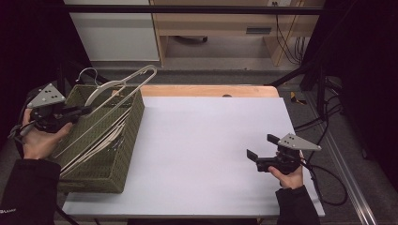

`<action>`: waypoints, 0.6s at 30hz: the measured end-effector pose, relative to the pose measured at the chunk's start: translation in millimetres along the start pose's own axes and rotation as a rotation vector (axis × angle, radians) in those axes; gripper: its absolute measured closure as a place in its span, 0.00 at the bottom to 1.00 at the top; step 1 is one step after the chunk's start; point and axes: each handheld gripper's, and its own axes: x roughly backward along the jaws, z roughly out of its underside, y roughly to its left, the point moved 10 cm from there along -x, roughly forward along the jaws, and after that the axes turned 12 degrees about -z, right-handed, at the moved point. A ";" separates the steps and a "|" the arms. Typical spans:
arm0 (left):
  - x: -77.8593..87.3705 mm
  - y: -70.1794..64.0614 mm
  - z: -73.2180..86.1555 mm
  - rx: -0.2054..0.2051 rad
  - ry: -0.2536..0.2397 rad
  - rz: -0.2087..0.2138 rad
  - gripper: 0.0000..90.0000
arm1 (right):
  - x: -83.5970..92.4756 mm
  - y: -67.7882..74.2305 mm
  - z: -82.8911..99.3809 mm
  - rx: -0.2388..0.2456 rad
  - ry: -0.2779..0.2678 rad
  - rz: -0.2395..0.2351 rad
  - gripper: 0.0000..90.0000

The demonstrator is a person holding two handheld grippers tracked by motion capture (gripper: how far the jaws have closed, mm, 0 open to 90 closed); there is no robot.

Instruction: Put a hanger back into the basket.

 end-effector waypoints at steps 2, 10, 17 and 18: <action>-2.5 4.1 7.8 -0.003 0.013 -0.007 0.96 | 0.4 0.4 -0.1 -0.003 0.000 -0.002 0.02; -10.1 20.5 37.5 0.015 0.063 -0.037 0.96 | -1.0 0.5 0.8 0.001 0.005 -0.005 0.02; -10.0 31.2 57.2 0.026 0.072 -0.037 0.96 | -1.3 0.5 1.0 -0.001 0.007 -0.006 0.02; -9.1 32.6 59.7 0.027 0.072 -0.038 0.96 | -1.2 0.5 0.9 -0.001 0.006 -0.007 0.02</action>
